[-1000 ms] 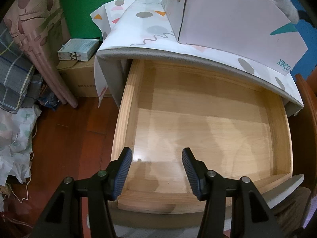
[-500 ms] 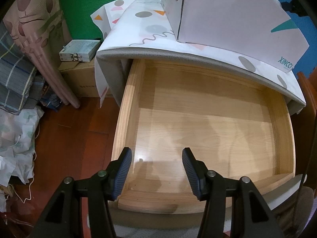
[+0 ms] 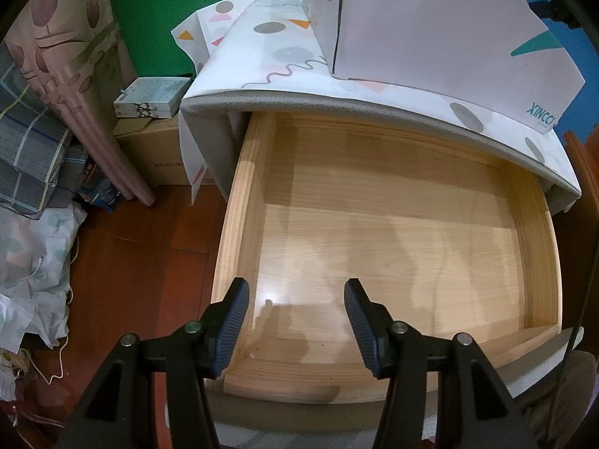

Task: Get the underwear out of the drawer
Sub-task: 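Carry the white sock up into the white box and open the right gripper, then move the right gripper back over the empty drawer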

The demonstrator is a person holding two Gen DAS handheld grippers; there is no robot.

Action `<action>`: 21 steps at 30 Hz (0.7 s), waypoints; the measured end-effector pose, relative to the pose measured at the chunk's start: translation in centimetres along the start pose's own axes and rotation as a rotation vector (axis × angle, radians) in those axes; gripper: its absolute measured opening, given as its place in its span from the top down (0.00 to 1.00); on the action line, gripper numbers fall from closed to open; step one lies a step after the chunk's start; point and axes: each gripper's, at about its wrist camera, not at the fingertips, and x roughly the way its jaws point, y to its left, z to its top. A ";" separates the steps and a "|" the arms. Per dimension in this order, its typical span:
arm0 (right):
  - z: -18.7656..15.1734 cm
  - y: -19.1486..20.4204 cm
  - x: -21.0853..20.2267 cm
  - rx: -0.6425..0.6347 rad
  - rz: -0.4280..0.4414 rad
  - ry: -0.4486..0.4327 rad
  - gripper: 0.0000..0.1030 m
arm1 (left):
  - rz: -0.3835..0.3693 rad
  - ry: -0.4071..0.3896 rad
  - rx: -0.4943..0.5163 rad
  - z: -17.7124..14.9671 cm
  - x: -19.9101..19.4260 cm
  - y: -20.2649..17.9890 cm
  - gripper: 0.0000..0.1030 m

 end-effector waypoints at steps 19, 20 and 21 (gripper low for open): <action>-0.8 -0.8 -2.8 0.039 0.041 -0.088 0.07 | 0.015 0.000 0.005 -0.1 0.0 -0.1 0.47; -0.9 -0.8 -3.2 0.037 0.046 -0.100 0.06 | 0.016 0.000 0.006 -0.1 0.0 -0.1 0.47; -1.0 -0.9 -3.5 0.037 0.049 -0.108 0.06 | 0.021 0.001 0.009 -0.1 0.0 -0.1 0.47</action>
